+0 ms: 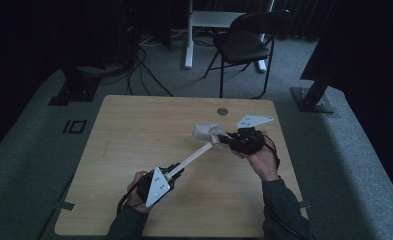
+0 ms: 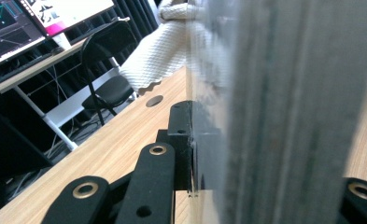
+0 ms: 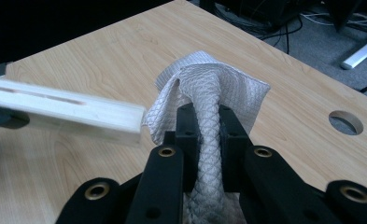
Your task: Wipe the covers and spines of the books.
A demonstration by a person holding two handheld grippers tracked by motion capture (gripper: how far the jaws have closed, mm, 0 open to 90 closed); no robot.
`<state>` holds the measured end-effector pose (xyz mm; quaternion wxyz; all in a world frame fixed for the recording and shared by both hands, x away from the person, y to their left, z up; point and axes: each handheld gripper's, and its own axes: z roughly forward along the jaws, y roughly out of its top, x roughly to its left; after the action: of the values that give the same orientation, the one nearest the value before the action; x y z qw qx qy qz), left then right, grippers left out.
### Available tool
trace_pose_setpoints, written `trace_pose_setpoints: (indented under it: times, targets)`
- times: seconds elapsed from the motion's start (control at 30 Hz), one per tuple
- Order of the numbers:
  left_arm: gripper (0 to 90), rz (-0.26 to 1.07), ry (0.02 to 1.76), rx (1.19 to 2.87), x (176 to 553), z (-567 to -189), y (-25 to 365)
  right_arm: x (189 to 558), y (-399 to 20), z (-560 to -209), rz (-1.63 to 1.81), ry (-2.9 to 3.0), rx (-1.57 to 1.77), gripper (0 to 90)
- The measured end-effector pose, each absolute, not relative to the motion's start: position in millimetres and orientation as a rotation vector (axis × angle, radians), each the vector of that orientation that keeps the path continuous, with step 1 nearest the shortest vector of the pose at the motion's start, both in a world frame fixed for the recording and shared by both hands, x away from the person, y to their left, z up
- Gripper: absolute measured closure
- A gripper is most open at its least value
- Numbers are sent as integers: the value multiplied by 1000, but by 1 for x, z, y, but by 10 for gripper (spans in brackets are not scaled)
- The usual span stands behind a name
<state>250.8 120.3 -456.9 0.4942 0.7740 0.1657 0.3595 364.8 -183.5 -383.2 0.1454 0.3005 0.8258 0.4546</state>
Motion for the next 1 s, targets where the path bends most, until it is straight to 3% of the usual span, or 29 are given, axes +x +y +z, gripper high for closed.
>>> trace_pose_setpoints:
  times: [1.0]
  targets:
    - [782, 727, 487, 1826, 261, -455, 133, 360, -170, -399, 1322, 2449, 809, 822]
